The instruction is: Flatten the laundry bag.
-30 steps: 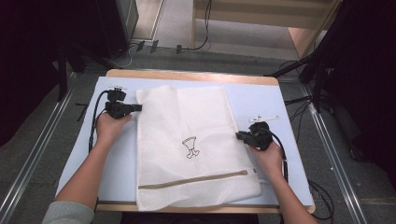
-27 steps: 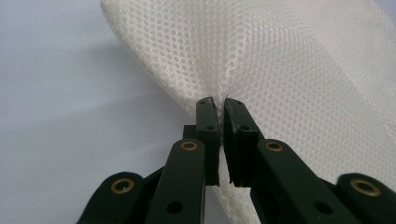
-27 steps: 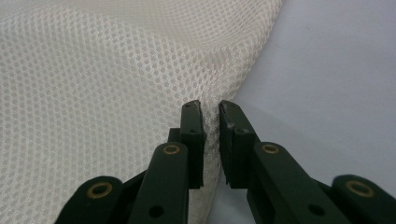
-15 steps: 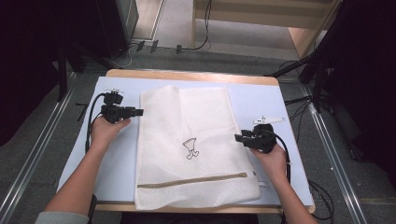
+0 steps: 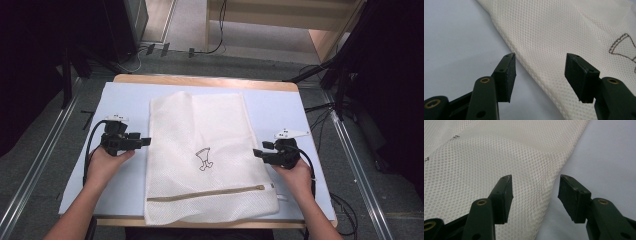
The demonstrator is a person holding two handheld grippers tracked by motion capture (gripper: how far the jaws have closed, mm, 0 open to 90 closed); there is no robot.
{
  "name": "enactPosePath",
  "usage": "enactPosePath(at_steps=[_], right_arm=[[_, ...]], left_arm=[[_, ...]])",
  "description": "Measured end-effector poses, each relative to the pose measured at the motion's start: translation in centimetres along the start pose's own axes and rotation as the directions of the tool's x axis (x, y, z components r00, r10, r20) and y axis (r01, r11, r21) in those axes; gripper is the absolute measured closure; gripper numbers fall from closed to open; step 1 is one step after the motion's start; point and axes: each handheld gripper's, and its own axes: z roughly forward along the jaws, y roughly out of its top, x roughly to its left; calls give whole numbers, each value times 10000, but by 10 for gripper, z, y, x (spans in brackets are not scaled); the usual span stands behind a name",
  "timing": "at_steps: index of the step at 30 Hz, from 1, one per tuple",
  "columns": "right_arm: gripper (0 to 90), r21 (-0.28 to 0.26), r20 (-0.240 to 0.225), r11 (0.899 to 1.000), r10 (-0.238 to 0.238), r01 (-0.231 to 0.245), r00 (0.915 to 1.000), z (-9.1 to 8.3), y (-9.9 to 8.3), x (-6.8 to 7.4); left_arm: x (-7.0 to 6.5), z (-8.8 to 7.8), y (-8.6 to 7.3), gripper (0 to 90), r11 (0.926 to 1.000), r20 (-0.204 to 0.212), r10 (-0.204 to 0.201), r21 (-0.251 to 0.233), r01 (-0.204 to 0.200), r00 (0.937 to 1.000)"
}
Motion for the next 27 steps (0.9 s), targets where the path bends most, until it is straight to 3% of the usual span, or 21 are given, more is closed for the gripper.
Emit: enactPosePath(at_steps=[7, 10, 13, 15, 18, 20, 22, 26, 27], right_arm=[[454, 98, -274, 9999, -62, 64, 9996, 1, -2, 1], [449, 439, -442, 9990, 131, -112, 9989, 2, -5, 2], [459, 464, -383, 9989, -91, 109, 9992, 4, -8, 4], [490, 816, -237, 9952, -520, 537, 9984, 10, -10, 5], [489, 1003, -183, 9930, -606, 621, 9980, 14, -11, 4], [499, 1116, -116, 9918, -613, 622, 9981, 16, -12, 3], [513, 1124, -54, 9917, -624, 626, 9980, 15, -12, 4], [570, 1209, 82, 9900, -749, 733, 9972, 16, -11, 7], [628, 1309, 114, 9889, -725, 704, 9973, 16, -10, 8]], left_arm=[[-8, -1, -17, 430, 9995, 117, -218, 212, 215, 9997], [-12, 0, -22, 432, 9993, 303, -211, 306, 201, 9993], [-16, 4, -26, 432, 9989, 311, -36, 477, 21, 9995], [-19, 9, -28, 428, 9980, 239, 46, 631, -61, 9997], [-22, 14, -29, 426, 9967, 273, -7, 813, -15, 9996], [-27, 20, -31, 426, 9941, 343, 170, 1069, -206, 9993], [-31, 22, -32, 438, 9929, 325, 394, 1112, -428, 9987], [-36, 24, -32, 527, 9927, 319, 333, 1148, -367, 9989], [-39, 25, -32, 588, 9915, -2, 533, 1187, -529, 9986]])
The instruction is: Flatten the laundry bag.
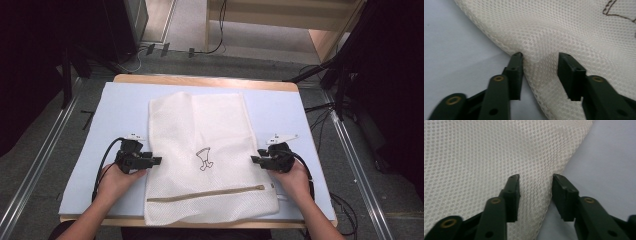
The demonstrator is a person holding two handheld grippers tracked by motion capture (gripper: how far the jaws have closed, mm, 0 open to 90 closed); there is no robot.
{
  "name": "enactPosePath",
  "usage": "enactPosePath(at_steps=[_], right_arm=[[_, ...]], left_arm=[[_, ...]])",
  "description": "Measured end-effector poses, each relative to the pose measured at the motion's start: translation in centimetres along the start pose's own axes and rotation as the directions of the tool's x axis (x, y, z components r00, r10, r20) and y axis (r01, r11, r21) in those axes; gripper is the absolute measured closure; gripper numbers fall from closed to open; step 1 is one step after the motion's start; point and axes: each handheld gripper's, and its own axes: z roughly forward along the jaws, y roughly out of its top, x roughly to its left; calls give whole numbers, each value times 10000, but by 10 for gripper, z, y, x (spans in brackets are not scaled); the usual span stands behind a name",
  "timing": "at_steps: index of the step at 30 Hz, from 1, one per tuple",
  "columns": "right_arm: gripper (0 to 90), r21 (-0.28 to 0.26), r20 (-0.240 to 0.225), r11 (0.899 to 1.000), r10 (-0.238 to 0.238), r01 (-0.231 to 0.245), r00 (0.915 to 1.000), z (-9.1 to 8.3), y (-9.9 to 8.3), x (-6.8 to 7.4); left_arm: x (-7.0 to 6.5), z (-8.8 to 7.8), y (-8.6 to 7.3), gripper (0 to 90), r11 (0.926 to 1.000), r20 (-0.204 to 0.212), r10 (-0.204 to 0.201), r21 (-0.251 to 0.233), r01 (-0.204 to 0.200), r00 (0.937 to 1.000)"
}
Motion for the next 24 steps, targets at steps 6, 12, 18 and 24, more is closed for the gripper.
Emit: enactPosePath(at_steps=[6, 12, 18, 24], right_arm=[[815, 309, -6, 9995, 95, -95, 10000, 1, 5, 3], [862, 501, -136, 9980, 385, -378, 9992, 2, 12, 3], [861, 66, -79, 9973, 727, -726, 9973, 10, 30, 1], [859, -199, 198, 9975, 683, -679, 9975, 20, 50, -4]], left_arm=[[-2, 3, 5, 851, 9989, -247, 383, 270, -377, 9990], [7, -1, 17, 885, 10000, -3, 72, -5, -72, 10000], [39, -6, 36, 885, 9961, -19, -588, -652, 586, 9983], [60, 3, 58, 886, 9945, -88, -695, -797, 686, 9975]])
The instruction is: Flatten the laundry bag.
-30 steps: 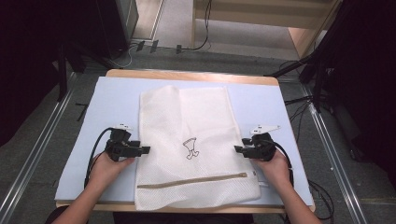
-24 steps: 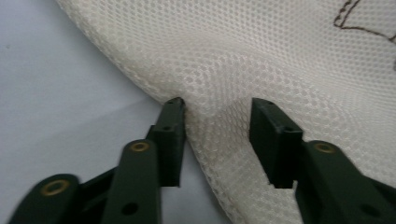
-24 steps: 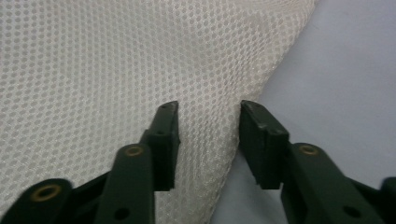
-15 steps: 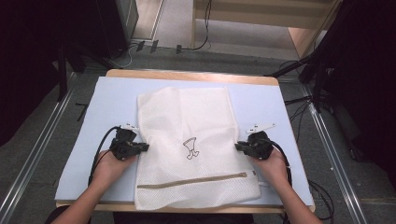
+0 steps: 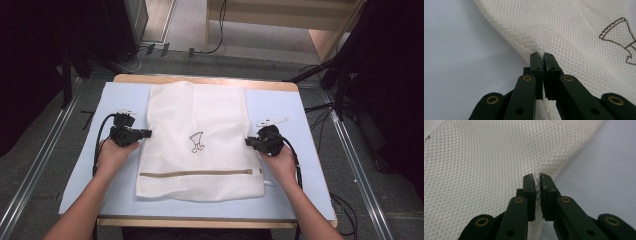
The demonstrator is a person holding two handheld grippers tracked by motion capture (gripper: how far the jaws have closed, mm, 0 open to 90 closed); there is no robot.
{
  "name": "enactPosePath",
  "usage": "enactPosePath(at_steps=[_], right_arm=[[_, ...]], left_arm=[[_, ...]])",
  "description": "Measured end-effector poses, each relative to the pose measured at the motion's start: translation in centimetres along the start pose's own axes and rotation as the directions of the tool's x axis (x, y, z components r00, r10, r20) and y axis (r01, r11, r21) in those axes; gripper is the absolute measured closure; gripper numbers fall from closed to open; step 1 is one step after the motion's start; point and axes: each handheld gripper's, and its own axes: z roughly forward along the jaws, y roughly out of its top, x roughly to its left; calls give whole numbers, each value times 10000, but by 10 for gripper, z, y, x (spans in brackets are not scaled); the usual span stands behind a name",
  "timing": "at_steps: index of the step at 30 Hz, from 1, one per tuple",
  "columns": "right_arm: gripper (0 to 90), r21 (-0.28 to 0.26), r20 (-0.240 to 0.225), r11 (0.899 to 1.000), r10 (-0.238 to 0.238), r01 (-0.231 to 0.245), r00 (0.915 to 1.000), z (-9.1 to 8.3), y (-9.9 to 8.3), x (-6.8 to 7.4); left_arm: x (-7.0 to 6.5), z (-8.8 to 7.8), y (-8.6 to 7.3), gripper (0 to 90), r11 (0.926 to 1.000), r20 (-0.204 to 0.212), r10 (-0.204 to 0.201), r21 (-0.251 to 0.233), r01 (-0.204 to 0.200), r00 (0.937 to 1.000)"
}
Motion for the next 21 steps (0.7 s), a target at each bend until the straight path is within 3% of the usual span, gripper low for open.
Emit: enactPosePath(at_steps=[2, 4, 6, 8, 11, 12, 16, 18, 21], right_arm=[[858, -224, 37, 9993, 299, -299, 9995, 8, 8, -9], [858, -156, 70, 9991, 384, -383, 9992, 9, 10, -10], [857, -460, 199, 9984, 349, -340, 9992, 14, 16, -14], [856, -278, 253, 9987, 445, -438, 9987, 20, 23, -17], [854, -449, 251, 9972, 603, -591, 9979, 24, 25, -20], [850, -395, 181, 9965, 746, -739, 9970, 29, 24, -21], [834, -69, 201, 9965, 829, -828, 9964, 34, 20, -20], [751, -1, 76, 9962, 866, -866, 9962, 34, 18, -20], [675, -37, 18, 9960, 892, -892, 9960, 31, 18, -21]], left_arm=[[7, 7, 11, 885, 10000, -58, -38, -61, 37, 10000], [9, 12, 15, 885, 9999, -186, 100, -135, -103, 9998], [14, 18, 23, 885, 9998, -267, 50, -189, -55, 9996], [19, 23, 28, 884, 9994, -242, -128, -318, 120, 9996], [25, 28, 31, 880, 9989, -246, -285, -370, 276, 9993], [29, 30, 32, 876, 9984, -74, -445, -357, 442, 9990], [31, 31, 31, 845, 9991, -54, -257, -350, 255, 9997], [33, 27, 32, 742, 9964, 74, -486, -692, 490, 9988], [33, 24, 31, 641, 9960, 119, -441, -778, 449, 9990]])
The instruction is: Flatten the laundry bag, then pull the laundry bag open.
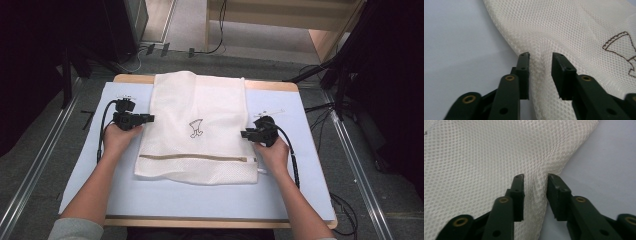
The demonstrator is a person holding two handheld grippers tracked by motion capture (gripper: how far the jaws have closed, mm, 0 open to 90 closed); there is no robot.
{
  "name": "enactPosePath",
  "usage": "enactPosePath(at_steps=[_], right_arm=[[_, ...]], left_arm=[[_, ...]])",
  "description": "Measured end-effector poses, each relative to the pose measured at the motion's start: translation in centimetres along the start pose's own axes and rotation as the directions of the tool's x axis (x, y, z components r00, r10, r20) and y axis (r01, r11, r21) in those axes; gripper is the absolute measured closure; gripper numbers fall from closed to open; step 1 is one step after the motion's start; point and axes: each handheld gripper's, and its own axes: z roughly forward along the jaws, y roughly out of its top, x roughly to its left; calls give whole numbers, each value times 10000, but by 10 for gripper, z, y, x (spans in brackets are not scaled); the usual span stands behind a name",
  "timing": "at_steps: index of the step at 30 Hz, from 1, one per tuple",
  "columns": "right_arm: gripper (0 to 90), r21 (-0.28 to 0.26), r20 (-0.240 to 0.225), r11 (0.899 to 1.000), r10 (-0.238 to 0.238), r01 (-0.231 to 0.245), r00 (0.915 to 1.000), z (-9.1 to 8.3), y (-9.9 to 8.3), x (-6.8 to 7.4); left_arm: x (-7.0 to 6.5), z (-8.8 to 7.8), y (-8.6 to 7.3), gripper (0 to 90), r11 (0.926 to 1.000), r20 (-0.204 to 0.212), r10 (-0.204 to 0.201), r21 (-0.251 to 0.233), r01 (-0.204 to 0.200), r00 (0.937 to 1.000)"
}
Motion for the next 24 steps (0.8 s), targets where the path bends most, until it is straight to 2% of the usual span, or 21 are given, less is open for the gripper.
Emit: enactPosePath(at_steps=[2, 3, 7, 10, 13, 17, 22, 24], right_arm=[[645, -16, -115, 10000, -69, 69, 9999, -4, 0, 0], [622, -264, -64, 9992, -291, 289, 9996, -9, -1, 1], [593, -625, -266, 9977, -290, 273, 9992, -22, -2, 3], [598, -752, -496, 9970, -204, 166, 9986, -29, -5, 5], [595, -777, -516, 9967, -271, 231, 9983, -35, -9, 6], [594, -854, -547, 9959, -353, 305, 9979, -39, -14, 9], [590, -825, -778, 9956, -499, 434, 9957, -44, -20, 16], [585, -1013, -887, 9936, -589, 498, 9943, -47, -22, 19]], left_arm=[[-2, -2, 0, 597, 9998, 35, 102, 166, -103, 9999], [-4, -5, 0, 567, 9994, 85, 217, 283, -220, 9997], [-9, -11, 1, 478, 9988, 226, 364, 315, -371, 9991], [-15, -17, 2, 459, 9983, 409, 523, 219, -533, 9978], [-25, -24, 3, 449, 9971, 656, 753, 42, -758, 9950], [-31, -29, 3, 453, 9958, 697, 915, -105, -910, 9934], [-36, -32, 1, 464, 9960, 903, 886, -11, -889, 9920], [-40, -34, 0, 460, 9949, 935, 1005, -12, -1009, 9905]])
